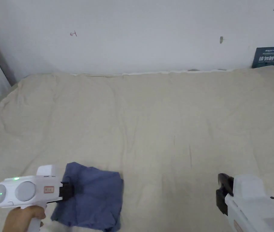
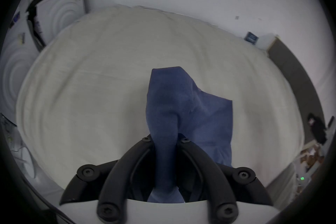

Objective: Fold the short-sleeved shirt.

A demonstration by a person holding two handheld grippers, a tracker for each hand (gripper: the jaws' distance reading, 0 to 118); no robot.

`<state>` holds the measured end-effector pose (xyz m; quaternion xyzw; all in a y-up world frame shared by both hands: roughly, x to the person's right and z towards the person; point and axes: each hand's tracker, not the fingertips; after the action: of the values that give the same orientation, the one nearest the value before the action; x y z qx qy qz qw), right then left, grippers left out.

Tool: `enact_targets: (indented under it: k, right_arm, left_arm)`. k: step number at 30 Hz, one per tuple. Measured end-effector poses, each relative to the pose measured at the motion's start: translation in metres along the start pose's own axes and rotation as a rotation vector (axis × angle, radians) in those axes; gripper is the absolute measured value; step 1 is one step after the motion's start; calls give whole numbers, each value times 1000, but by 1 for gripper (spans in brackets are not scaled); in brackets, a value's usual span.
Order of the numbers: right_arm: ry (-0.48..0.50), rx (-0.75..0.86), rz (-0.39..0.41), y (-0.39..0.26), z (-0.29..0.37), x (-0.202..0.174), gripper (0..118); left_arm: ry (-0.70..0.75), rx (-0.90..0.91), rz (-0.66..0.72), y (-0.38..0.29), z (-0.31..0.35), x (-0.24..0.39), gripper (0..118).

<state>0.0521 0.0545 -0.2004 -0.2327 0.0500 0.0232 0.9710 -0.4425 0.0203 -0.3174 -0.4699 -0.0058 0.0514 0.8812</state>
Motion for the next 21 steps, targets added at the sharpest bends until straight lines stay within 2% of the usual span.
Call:
enact_targets:
  k: [6, 13, 14, 15, 16, 17, 18, 19, 21]
  right_arm:
    - [-7, 19, 11, 17, -16, -10, 2]
    - [-18, 5, 7, 22, -32, -16, 2]
    - [-20, 1, 7, 22, -32, -15, 2]
    - [-22, 0, 7, 22, -32, -15, 2]
    - [-23, 1, 7, 23, -30, -14, 2]
    - [-27, 4, 4, 24, -28, -12, 2]
    - [-27, 7, 1, 25, -26, -11, 2]
    - [-24, 11, -2, 26, -23, -8, 2]
    - [-33, 31, -4, 31, -15, -4, 2]
  left_arm:
    - [205, -11, 44, 17, 0, -92, 18]
    - [258, -45, 119, 14, -6, -135, 20]
    - [248, -53, 143, 14, -7, -136, 24]
    - [246, -48, 144, 13, -6, -134, 37]
    - [251, -41, 146, 13, -5, -132, 62]
    - [254, -30, 155, 15, -3, -128, 99]
    - [251, -22, 156, 16, 1, -124, 118]
    - [241, 6, 154, 17, 8, -117, 118]
    - [205, 105, 136, 24, 26, -102, 110]
